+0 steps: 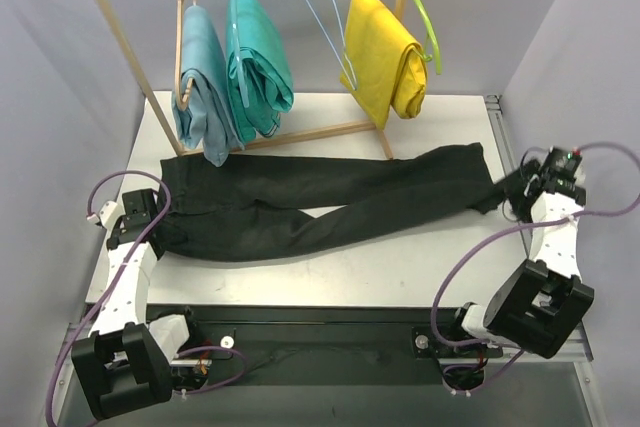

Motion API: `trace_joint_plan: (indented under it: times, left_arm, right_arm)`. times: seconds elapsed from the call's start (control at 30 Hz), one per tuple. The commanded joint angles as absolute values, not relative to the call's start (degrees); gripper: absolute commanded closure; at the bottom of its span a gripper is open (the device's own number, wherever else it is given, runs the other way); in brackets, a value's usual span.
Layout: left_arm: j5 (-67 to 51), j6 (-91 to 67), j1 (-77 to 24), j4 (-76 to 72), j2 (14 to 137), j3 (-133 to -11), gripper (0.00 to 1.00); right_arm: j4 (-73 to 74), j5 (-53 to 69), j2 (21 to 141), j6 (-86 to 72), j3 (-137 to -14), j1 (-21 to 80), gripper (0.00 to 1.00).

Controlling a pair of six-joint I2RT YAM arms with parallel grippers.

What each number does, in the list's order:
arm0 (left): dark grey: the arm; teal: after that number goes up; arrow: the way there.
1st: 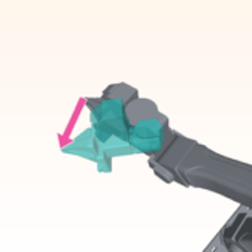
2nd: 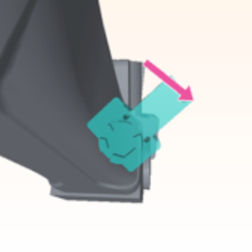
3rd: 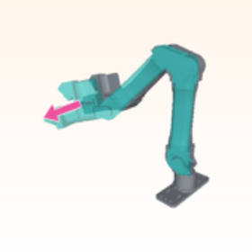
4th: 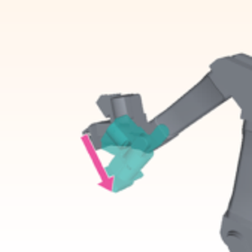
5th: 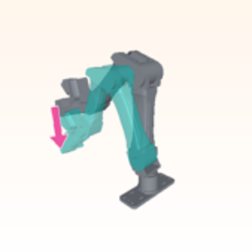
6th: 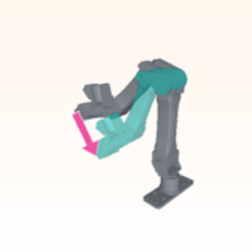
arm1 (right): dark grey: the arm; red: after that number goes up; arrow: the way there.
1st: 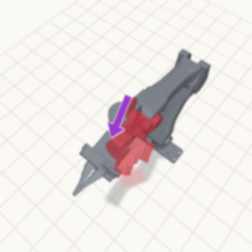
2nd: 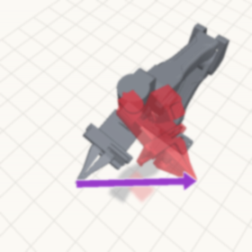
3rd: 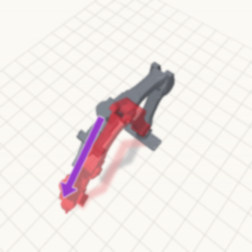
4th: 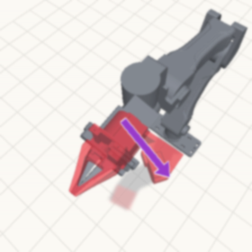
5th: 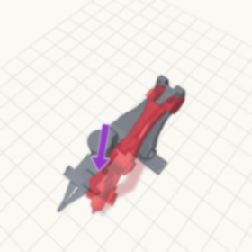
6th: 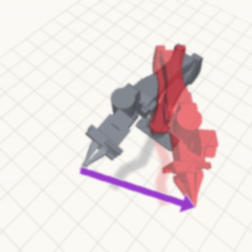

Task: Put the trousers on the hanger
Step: Flatten out the trousers at the center of the board.

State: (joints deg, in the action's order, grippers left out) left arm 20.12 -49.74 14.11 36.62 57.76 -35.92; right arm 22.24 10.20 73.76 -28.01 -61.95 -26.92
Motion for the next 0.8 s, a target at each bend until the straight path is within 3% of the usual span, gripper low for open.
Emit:
trace_joint_plan:
  times: [0.0, 0.1, 0.5, 0.77]
  left_arm:
    - [21.5, -48.6, 14.7, 37.7, 54.7, -36.3, 1.0]
    - [21.1, -48.2, 14.6, 37.8, 53.9, -35.8, 1.0]
    - [22.1, -44.7, 14.4, 37.2, 51.3, -34.5, 1.0]
    - [22.7, -43.6, 12.1, 37.5, 51.5, -34.4, 1.0]
  right_arm:
    - [27.2, 3.5, 73.6, -35.5, -50.4, -34.2, 0.32]
    - [27.3, 7.5, 74.9, -37.5, -48.3, -34.3, 0.28]
    - [29.9, 13.8, 75.5, -43.9, -45.4, -34.5, 0.3]
    - [28.6, 9.6, 75.7, -47.7, -43.4, -34.5, 0.29]
